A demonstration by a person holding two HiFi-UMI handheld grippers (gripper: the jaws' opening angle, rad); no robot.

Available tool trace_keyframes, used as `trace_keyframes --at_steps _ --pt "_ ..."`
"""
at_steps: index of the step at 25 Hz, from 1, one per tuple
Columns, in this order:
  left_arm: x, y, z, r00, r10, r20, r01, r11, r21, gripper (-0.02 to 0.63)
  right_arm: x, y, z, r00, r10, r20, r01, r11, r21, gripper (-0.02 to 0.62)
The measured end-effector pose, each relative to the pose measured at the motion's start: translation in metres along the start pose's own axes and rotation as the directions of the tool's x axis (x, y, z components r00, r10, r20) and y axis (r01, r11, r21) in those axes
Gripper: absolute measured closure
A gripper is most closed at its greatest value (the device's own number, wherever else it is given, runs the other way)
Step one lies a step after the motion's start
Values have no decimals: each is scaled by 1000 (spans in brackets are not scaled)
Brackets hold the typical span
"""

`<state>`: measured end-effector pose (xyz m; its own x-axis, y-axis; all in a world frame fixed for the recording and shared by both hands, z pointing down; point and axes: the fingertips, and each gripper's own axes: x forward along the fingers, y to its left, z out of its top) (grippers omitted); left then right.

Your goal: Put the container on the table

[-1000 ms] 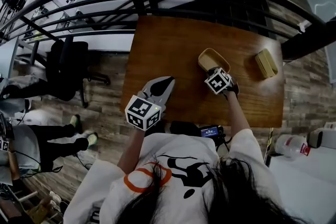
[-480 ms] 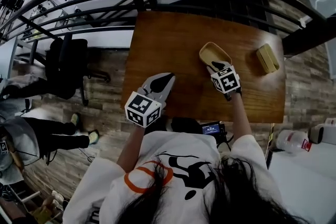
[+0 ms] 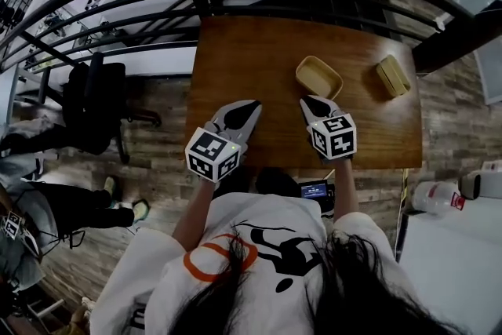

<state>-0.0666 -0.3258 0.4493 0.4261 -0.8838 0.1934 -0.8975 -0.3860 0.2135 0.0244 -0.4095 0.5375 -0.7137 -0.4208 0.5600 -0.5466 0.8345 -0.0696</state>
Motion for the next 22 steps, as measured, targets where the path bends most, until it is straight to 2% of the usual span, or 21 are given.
trace_keyframes --at_steps 9,13,22 --pt "-33 10 2 998 -62 -27 62 998 6 604 -13 62 22 996 -34 83 25 994 108 572" --pt "-52 37 1 994 -103 -43 103 995 -2 605 3 96 33 994 -49 103 31 986 166 574" --pt "-80 26 -18 967 -235 -95 235 972 -11 604 -26 141 25 978 -146 146 98 951 293 574"
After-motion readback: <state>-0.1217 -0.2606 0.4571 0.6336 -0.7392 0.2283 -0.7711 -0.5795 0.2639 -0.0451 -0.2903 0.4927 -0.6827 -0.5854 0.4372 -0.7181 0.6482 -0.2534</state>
